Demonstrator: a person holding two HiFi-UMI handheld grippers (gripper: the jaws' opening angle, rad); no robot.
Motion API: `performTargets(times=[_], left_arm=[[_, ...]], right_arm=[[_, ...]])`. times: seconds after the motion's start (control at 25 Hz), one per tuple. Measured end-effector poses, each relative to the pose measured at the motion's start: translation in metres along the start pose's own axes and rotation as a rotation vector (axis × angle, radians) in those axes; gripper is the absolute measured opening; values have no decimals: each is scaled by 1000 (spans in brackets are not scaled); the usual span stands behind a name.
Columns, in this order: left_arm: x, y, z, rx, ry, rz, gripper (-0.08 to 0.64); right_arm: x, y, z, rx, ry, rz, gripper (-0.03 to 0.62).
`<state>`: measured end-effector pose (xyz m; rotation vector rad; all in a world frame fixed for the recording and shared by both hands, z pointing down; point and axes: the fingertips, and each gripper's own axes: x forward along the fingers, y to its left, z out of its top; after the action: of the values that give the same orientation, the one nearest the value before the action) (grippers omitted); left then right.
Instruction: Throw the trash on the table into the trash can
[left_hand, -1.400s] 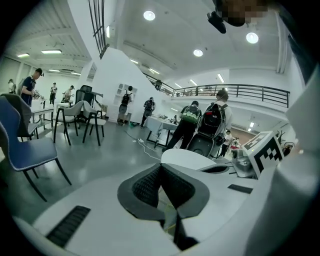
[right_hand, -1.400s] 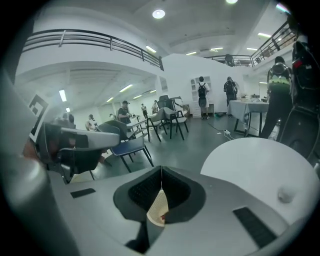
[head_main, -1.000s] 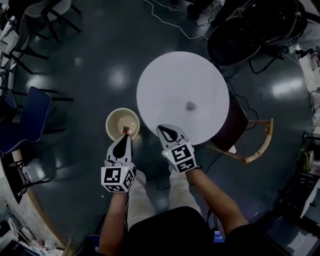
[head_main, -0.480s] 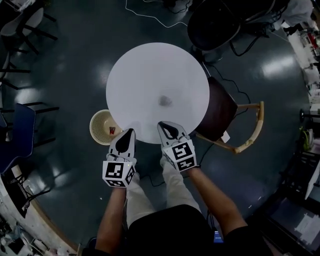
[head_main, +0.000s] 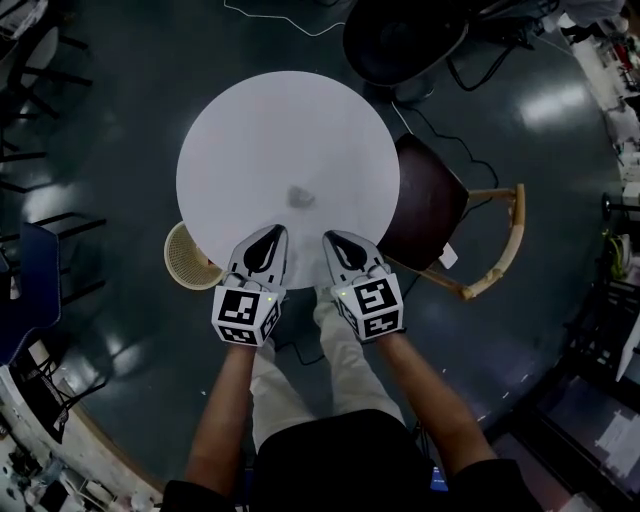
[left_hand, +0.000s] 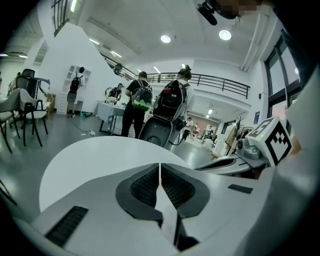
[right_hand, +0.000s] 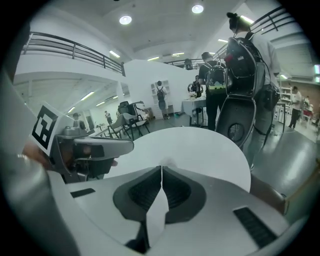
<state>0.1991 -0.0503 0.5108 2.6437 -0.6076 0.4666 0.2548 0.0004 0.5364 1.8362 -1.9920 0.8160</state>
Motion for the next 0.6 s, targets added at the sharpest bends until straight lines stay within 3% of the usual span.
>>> performTargets(times=[0.24,0.6], left_arm=[[46,-3,-11,35,43,-24,30],[99,14,-38,94,127,25,219]], right_arm=[[0,-26,-12,37,-2,-17,20],[19,-51,-16,73,-20,-17,20]])
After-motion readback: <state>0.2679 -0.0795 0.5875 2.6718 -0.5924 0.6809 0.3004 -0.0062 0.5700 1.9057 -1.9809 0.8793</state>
